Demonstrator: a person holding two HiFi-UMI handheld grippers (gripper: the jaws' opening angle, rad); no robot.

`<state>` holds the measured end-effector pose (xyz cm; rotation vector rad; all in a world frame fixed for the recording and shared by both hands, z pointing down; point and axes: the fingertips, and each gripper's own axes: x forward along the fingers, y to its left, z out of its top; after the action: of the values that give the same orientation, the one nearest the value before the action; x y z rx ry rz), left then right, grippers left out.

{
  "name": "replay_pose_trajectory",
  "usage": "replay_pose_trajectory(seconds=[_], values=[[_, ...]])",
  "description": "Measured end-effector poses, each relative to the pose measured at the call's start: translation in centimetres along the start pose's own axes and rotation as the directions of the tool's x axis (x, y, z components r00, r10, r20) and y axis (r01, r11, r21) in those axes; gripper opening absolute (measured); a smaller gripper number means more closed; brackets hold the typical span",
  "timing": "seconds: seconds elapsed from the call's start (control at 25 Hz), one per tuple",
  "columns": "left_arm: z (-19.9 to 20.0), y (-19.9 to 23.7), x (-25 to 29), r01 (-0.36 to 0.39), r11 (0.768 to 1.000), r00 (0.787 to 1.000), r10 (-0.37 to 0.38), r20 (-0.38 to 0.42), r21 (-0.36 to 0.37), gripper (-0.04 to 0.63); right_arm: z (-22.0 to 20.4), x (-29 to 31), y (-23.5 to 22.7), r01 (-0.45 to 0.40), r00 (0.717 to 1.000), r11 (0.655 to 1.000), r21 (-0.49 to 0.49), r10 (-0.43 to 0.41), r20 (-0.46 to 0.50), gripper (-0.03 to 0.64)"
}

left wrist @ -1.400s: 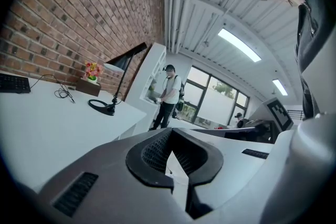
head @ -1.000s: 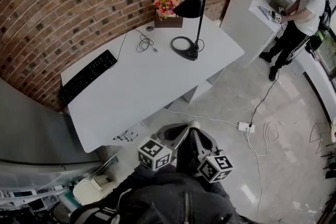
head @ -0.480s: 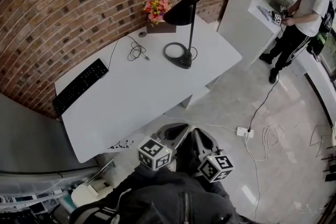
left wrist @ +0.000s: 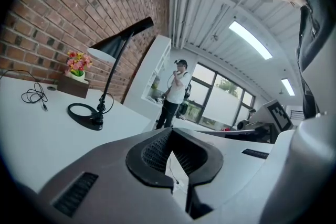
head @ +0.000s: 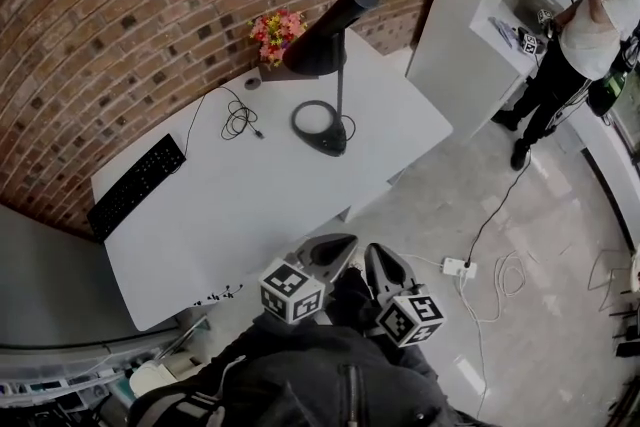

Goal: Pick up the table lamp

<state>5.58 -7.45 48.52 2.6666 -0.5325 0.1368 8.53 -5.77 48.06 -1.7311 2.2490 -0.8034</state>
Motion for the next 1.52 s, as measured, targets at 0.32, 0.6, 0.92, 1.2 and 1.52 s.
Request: replay_pose_trajectory(seconds=[0.32,0.6,0.92,1.2,1.52], values=[[2.8,3.1,5.9,-0.044,0.999,0.999,0.044,0.018,0.001,0.008,4.8,3.1,-5.7,-0.007,1.000,1.000,-0.007,0.007,0.012,0.014],[5.2,7.3,9.8,-0.135,0.991,0.989,0.134,0.067,0.006,0.008,7.3,7.1,-10.0,-0.066,0.998,0.997,-0.034,0.066,-0.024,0.014],[8.8,11.4,10.9,-0.243,0.970,0.962,0.243,0.128,-0.016,0.008,7.7,11.4,-11.7,-0.164,0.980,0.984,-0.065,0.155,-0.125,0.014],[12.1,14.3,10.1,-0.312,0.950,0.941,0.307,0.144,0.017,0.008,8.3,13.8,-10.5,-0.260,0.957,0.962,-0.083,0.245,-0.154,0.015],[15.7,18.0,9.8,-0.379,0.921,0.922,0.367,0.126,0.094,0.008,9.7,16.8,-9.3,-0.292,0.950,0.948,-0.129,0.273,-0.149,0.015]])
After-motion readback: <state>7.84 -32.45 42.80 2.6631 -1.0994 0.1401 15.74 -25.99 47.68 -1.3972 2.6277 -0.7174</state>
